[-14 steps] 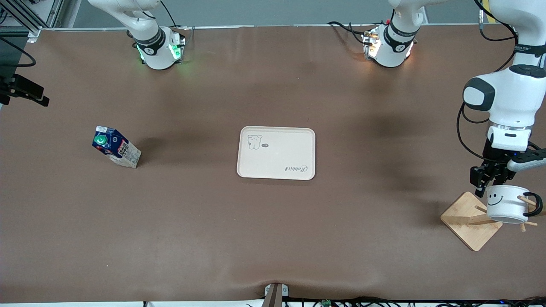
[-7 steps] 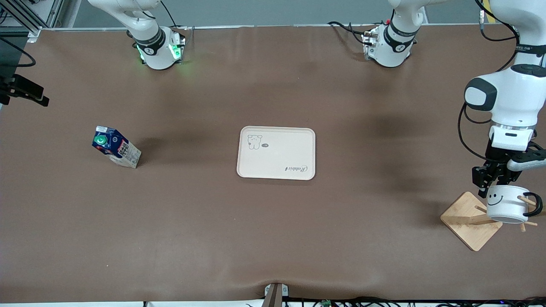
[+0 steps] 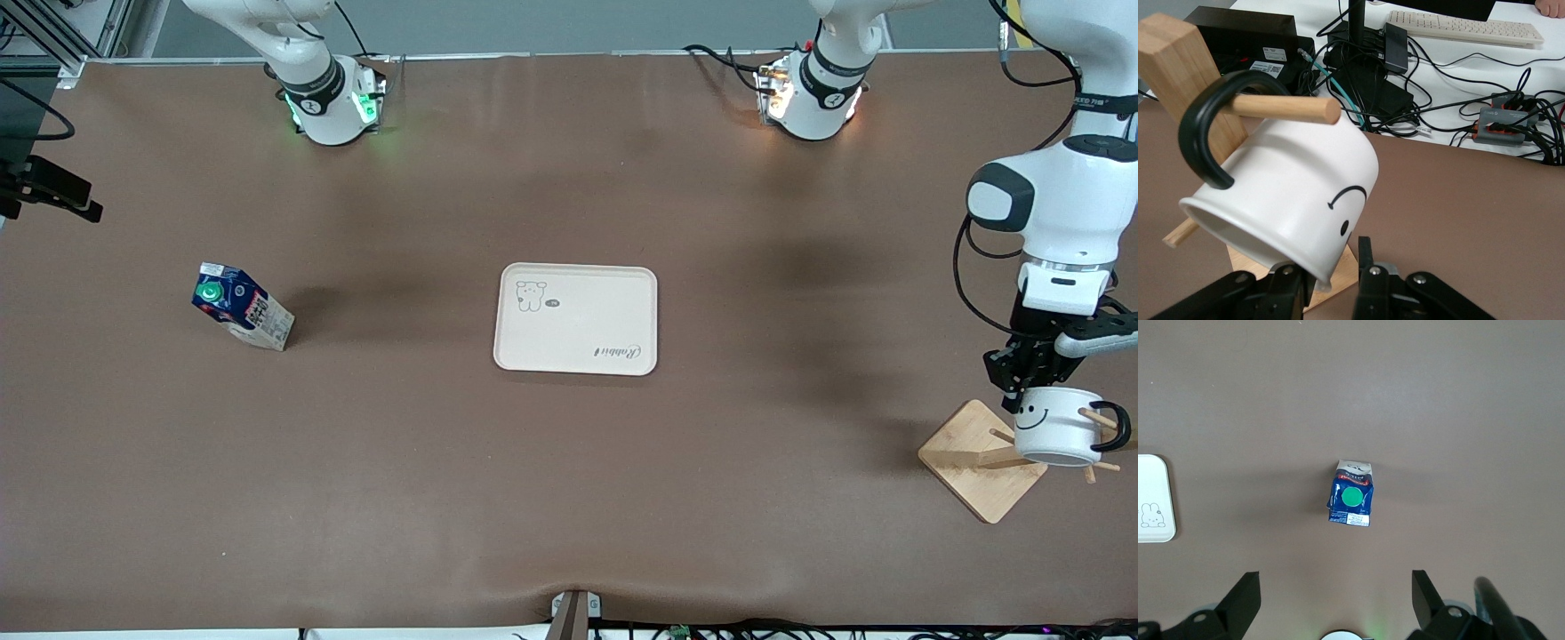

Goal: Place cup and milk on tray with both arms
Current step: 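Close the left gripper on the white mug's rim, then lift the mug off the tree while the right gripper grasps the milk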

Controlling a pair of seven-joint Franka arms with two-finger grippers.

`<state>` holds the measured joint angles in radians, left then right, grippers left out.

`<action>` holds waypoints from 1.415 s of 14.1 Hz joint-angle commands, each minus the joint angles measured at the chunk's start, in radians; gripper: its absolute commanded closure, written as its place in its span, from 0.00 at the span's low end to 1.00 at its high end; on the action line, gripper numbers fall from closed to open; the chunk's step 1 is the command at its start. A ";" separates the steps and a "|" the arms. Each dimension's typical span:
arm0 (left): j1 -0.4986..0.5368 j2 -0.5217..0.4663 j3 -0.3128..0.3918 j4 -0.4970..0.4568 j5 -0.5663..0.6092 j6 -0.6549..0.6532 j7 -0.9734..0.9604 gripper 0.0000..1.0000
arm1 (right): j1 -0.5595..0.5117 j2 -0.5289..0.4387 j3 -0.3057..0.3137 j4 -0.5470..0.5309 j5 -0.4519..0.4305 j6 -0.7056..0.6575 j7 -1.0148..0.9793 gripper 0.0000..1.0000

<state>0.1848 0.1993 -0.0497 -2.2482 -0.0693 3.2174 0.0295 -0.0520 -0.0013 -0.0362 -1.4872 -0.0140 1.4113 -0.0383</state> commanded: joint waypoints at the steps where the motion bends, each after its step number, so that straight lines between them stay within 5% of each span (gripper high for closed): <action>1: 0.001 0.015 -0.004 0.013 0.000 0.018 0.033 0.77 | -0.014 0.012 0.010 0.024 -0.001 -0.012 0.009 0.00; 8: -0.011 0.017 -0.007 0.007 0.002 0.018 0.038 1.00 | -0.014 0.015 0.010 0.024 -0.001 -0.012 0.009 0.00; 20: -0.030 -0.011 -0.050 0.009 0.002 -0.001 0.030 1.00 | -0.022 0.023 0.012 0.024 0.008 -0.014 0.009 0.00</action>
<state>0.1581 0.2037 -0.0789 -2.2335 -0.0689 3.2312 0.0559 -0.0568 0.0081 -0.0363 -1.4872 -0.0139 1.4113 -0.0383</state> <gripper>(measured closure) 0.916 0.000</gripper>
